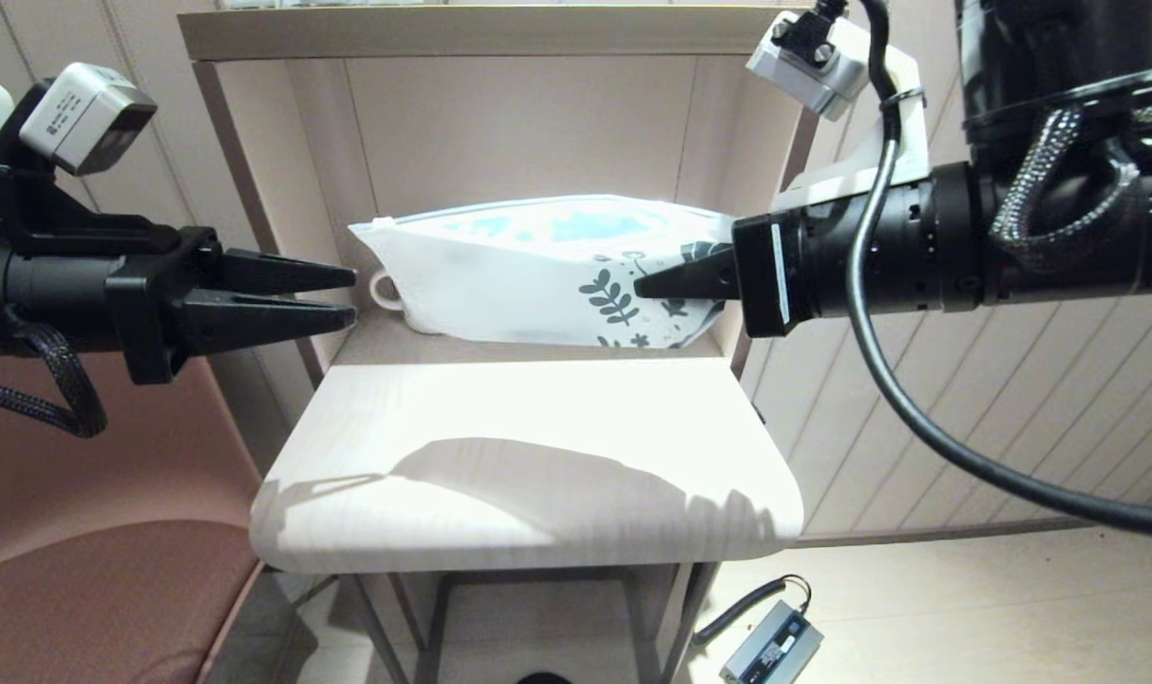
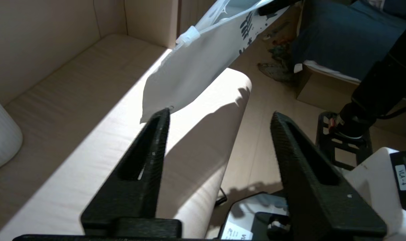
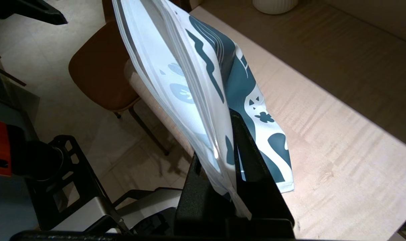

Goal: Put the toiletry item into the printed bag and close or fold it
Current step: Hand it to the other hand

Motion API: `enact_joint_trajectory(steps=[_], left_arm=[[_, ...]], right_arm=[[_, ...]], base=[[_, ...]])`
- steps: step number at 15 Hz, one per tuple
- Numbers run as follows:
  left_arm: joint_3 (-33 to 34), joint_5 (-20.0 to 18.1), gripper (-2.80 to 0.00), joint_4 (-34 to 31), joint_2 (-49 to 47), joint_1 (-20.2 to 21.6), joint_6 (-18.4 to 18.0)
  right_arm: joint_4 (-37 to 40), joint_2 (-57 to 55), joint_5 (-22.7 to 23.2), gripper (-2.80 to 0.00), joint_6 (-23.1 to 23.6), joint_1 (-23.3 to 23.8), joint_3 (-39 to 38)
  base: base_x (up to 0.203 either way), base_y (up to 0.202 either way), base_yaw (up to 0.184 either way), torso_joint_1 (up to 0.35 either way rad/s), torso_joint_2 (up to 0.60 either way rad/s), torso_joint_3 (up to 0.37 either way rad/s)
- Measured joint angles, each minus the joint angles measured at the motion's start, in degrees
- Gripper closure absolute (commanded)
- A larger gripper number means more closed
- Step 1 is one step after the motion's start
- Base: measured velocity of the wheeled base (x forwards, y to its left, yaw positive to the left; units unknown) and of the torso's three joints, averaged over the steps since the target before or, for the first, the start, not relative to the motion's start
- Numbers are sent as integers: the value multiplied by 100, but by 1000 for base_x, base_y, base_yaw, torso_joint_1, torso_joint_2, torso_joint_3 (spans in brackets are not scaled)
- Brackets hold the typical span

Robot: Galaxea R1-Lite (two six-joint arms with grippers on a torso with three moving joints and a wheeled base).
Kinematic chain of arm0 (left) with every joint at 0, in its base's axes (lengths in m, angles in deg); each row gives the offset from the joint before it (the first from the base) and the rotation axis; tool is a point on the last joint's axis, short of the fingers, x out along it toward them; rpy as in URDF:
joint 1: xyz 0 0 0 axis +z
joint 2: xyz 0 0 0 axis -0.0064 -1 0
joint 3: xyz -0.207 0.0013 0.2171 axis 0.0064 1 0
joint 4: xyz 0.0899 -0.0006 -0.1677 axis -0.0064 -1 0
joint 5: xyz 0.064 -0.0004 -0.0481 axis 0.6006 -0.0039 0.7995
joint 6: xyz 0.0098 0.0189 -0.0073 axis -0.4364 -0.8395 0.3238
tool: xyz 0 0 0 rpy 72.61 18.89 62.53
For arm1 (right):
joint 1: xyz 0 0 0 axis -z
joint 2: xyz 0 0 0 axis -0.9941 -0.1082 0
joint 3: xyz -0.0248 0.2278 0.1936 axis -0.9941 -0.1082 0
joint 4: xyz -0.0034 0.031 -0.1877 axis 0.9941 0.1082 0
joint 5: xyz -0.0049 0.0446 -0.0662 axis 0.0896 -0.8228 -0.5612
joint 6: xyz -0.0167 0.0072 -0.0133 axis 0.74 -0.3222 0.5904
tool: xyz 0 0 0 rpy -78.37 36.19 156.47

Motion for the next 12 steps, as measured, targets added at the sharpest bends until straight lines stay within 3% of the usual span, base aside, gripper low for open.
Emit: enact_joint_trajectory(steps=[7, 12], left_arm=[[-80, 0, 0, 15, -269, 15, -30], [-317, -146, 0, 22, -468, 15, -13]], right_arm=[[127, -105, 364, 0, -13, 2, 220], [1401, -125, 345, 0, -397, 175, 1156]], base=[[0, 0, 0, 0, 0, 0], [0, 0, 0, 0, 0, 0]])
